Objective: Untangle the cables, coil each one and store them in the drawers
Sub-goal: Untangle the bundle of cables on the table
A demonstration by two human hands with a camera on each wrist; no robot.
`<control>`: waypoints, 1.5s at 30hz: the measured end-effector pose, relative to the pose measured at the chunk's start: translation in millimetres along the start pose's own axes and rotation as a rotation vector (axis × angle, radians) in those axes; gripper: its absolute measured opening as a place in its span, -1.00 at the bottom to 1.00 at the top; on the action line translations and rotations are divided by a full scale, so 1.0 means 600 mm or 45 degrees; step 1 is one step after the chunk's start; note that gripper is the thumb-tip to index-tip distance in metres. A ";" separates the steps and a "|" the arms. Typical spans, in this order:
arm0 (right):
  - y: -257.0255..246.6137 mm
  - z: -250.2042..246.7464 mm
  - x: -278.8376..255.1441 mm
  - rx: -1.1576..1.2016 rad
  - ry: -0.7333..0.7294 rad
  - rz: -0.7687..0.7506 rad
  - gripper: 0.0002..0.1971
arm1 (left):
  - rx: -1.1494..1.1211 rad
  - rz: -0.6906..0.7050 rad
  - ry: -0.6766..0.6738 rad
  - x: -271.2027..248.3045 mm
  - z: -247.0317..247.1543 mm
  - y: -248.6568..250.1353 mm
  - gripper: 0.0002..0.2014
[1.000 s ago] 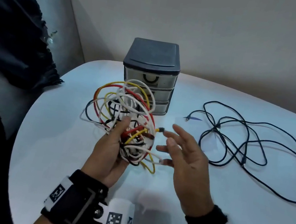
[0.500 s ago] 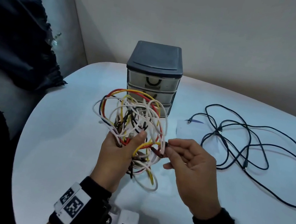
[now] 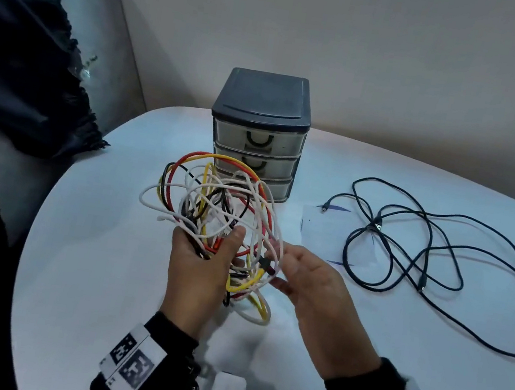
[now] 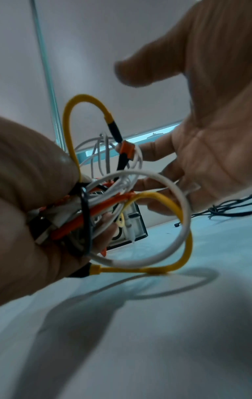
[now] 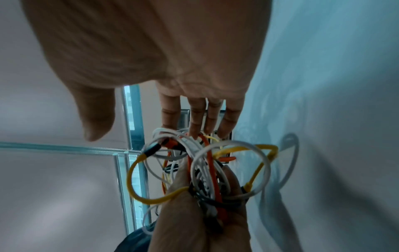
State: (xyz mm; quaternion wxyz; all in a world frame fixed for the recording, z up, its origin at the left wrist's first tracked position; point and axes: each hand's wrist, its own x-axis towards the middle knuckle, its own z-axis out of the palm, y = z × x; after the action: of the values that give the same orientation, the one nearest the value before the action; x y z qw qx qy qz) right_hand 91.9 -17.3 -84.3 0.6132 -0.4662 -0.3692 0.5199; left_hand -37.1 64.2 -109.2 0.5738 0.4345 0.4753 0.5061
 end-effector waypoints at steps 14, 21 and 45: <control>0.029 0.000 -0.006 -1.098 0.428 -0.624 -0.47 | -0.436 -0.264 -0.205 0.010 -0.009 0.017 -0.65; 0.021 -0.013 0.001 -1.105 0.565 -0.577 -0.92 | -0.341 -0.205 -0.394 0.000 -0.007 0.013 -0.56; 0.010 0.027 -0.027 -1.110 0.299 -0.606 -0.75 | -0.428 -0.106 -0.370 -0.012 0.000 0.023 -0.74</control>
State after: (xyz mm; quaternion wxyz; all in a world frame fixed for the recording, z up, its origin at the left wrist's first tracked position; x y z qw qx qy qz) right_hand 71.8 -29.7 -84.6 0.5005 -0.6370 -0.5763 0.1076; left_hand -39.8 58.8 -94.9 0.7210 0.3811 0.3142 0.4861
